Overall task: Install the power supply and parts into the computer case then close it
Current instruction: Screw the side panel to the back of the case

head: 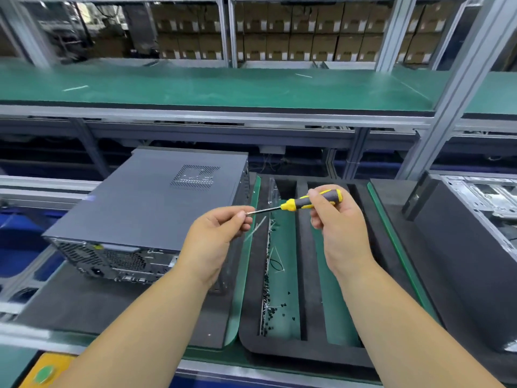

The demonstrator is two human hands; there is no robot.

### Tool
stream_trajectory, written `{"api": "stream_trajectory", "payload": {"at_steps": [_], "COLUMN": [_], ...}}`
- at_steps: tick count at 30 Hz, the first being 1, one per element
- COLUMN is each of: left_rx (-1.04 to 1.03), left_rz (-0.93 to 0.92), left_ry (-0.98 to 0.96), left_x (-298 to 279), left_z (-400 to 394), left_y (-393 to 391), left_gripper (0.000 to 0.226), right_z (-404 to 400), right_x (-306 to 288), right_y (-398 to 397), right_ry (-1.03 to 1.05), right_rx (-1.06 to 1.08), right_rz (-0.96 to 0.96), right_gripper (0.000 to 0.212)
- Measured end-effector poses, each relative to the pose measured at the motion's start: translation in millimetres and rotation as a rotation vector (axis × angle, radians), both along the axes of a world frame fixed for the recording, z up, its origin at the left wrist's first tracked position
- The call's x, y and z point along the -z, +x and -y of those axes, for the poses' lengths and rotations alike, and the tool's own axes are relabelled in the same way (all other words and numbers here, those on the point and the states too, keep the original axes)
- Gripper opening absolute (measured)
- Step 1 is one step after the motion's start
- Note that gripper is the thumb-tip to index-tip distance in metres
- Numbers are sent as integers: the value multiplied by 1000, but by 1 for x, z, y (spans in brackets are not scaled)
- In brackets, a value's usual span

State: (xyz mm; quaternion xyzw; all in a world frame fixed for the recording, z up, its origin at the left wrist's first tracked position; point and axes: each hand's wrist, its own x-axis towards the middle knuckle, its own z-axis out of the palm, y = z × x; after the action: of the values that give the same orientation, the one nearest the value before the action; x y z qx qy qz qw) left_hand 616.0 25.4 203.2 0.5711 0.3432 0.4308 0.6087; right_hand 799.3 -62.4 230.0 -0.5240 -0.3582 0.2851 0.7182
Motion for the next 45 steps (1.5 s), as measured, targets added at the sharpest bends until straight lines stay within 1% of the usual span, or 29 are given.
{"api": "stream_trajectory", "payload": {"at_steps": [3,8,10,12,13,15,18,20,21,22,26,28,30,32,35,39,45], "left_rx": [-33,-74,-72,-90,-95,-83,-25,72,118,157,251,307,351,349,336,334,310], "left_rz": [8,32,44,-7,-69,-246,-594,-844,-934,-986,-1014,-1034,-1040,-1042,-1079,-1115,-1150], "left_ry": [71,152,161,179,200,283,519,699,768,812,950,1018,1037,1067,1131,1158,1123], "left_x": [-13,-26,-28,-27,-24,-17,-4,6,11,15,27,31,36,42,48,49,46], "left_z": [-11,-30,-38,-47,-52,-63,-81,-93,-98,-103,-120,-128,-135,-136,-136,-136,-129], "left_y": [-25,-68,-85,-103,-113,-135,-169,-188,-196,-202,-210,-207,-204,-201,-197,-191,-175], "left_gripper": [28,23,33,44,47,44,36,41,48,53,63,64,64,62,61,61,58], "right_z": [-12,-34,-42,-51,-55,-62,-72,-79,-83,-86,-91,-90,-87,-83,-75,-63,-40], "right_x": [-5,-10,-8,-6,-5,-1,8,15,18,21,29,30,31,32,33,34,36], "right_y": [-18,-54,-68,-82,-88,-101,-122,-140,-149,-159,-188,-196,-200,-203,-204,-206,-212], "right_ry": [28,-53,-72,-77,-81,-96,-129,-158,-167,-171,-152,-136,-119,-115,-116,-105,-94], "right_rx": [-118,-222,-228,-233,-231,-217,-166,-100,-67,-35,130,220,290,340,386,429,412], "right_rz": [-68,-116,-158,-204,-222,-252,-293,-297,-294,-293,-293,-289,-310,-322,-352,-401,-456], "right_gripper": [10,9,11,11,10,11,13,13,14,15,14,14,13,13,14,18,19]}}
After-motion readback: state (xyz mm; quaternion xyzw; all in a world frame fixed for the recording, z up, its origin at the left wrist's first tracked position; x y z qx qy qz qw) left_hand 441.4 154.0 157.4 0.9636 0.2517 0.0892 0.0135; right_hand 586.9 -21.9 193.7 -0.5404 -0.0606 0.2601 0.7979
